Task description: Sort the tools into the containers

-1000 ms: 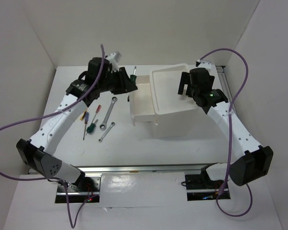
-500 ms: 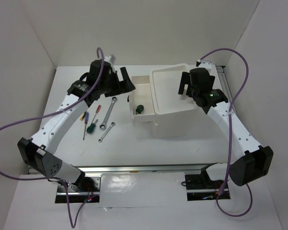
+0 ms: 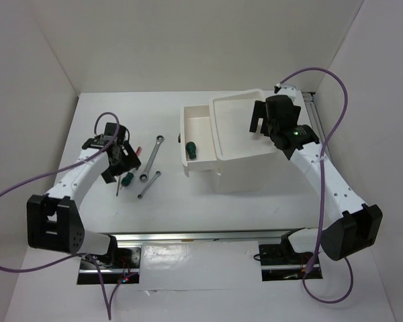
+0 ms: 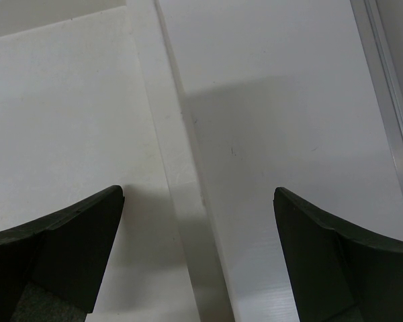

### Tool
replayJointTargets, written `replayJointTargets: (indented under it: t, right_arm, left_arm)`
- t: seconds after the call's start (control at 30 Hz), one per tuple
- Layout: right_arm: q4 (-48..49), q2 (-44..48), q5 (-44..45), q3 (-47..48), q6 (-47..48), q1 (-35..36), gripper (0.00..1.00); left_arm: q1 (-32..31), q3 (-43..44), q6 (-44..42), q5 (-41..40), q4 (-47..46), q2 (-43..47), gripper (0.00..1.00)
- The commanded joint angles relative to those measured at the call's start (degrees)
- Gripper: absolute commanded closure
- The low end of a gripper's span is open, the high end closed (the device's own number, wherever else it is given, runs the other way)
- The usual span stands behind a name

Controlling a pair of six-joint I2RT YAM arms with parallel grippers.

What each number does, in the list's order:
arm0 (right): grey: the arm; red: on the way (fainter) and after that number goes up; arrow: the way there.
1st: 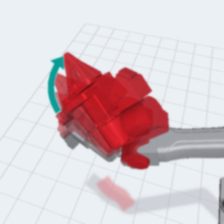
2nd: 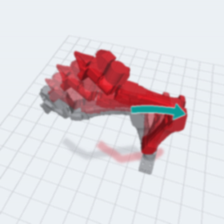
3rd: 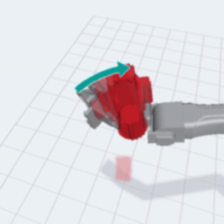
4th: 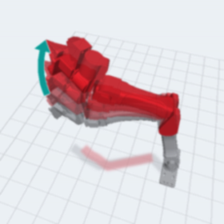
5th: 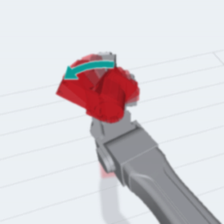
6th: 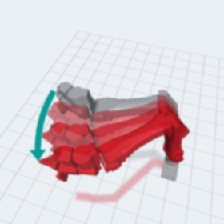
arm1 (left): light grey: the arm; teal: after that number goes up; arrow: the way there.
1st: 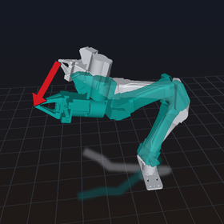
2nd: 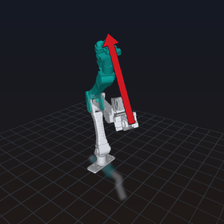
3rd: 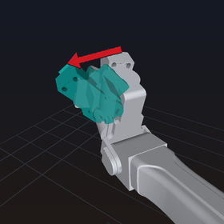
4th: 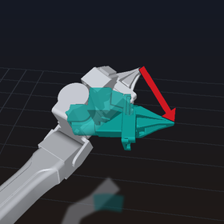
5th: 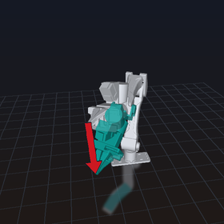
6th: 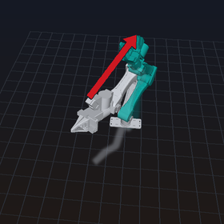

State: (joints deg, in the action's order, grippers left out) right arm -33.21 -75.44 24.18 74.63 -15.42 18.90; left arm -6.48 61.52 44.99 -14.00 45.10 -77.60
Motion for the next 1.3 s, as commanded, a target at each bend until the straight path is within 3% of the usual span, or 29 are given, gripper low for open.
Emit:
replayJointTargets:
  t: [0.0,0.13,0.4,0.67,0.77,1.1,1.27]
  right_arm:
    - [-3.4,0.7,-0.5,-1.9,1.4,0.4,0.00]
    - [-2.9,0.7,-1.1,-1.9,1.4,0.4,0.00]
    - [-2.9,1.3,-2.4,-2.4,1.4,0.4,0.00]
    - [-2.9,1.8,-1.9,-2.4,1.4,0.4,0.00]
    - [-2.9,1.8,-1.9,-2.4,1.4,0.4,0.00]
    - [-2.3,3.4,-1.9,-2.9,1.4,0.4,0.00]
    - [-2.3,3.4,-1.9,-2.9,1.4,0.4,0.00]
  left_arm:
    - [0.9,-1.9,-2.2,2.3,-3.2,-2.5,0.03]
    - [2.9,-1.9,-4.9,7.5,-6.6,-5.7,0.05]
    - [5.8,4.9,-11.4,8.3,-5.5,-16.9,0.12]
    - [5.2,3.0,-11.9,6.0,-5.5,-17.4,0.20]
    - [4.5,2.4,-11.9,5.5,-4.9,-18.6,0.28]
    - [2.6,1.7,-10.7,2.1,-2.8,-23.8,0.27]
    - [2.6,2.3,-10.7,1.6,-2.2,-23.8,0.36]
